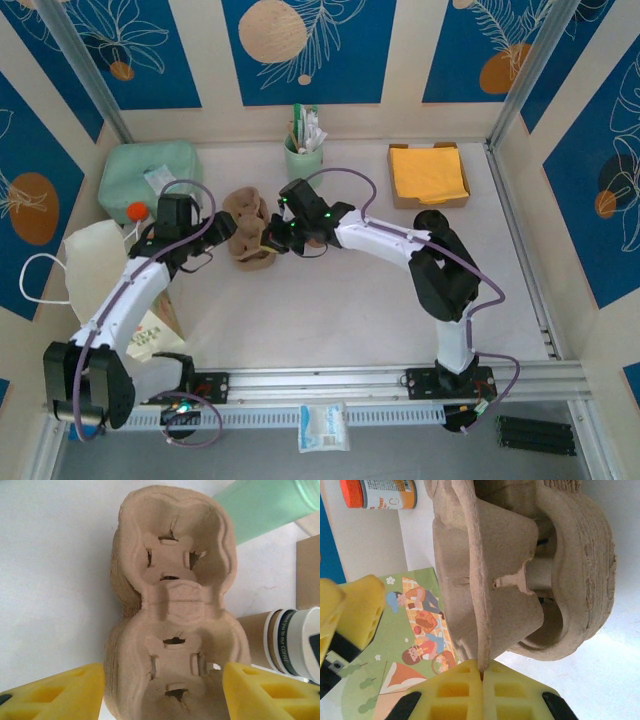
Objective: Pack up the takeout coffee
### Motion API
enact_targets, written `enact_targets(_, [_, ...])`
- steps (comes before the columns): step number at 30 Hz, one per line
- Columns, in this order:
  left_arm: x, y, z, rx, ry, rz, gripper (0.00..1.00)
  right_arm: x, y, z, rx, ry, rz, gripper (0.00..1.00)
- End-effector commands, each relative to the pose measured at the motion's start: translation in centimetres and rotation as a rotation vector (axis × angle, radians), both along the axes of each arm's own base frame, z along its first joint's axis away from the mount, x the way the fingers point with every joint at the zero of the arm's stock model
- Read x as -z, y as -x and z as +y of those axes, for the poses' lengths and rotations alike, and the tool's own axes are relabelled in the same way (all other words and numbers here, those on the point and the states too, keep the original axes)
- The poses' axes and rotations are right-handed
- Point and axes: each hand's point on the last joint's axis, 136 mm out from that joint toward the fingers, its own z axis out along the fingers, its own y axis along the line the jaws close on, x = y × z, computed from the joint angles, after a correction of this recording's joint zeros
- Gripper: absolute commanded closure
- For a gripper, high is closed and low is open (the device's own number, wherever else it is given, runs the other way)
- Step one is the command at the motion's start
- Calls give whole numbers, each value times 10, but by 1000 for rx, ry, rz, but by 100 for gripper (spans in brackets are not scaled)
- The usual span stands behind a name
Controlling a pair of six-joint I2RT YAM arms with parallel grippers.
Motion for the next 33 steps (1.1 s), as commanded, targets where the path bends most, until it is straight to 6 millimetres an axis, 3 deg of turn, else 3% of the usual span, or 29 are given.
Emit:
enact_targets(1, [-5,-10,0,22,2,-12,37,-34,2,4,-29,-85,-30,100])
enact_targets(18, [11,-59,-5,11,74,0,47,-40,1,-4,-21,-125,-5,100])
enact_targets(23, [-2,-59,-7,13,97,-33,46,-39,5,-8,-24,-120,-2,100])
enact_targets(33, [-17,-42,1,25,58,-49,44,-44,15,-14,-34,-145,4,100])
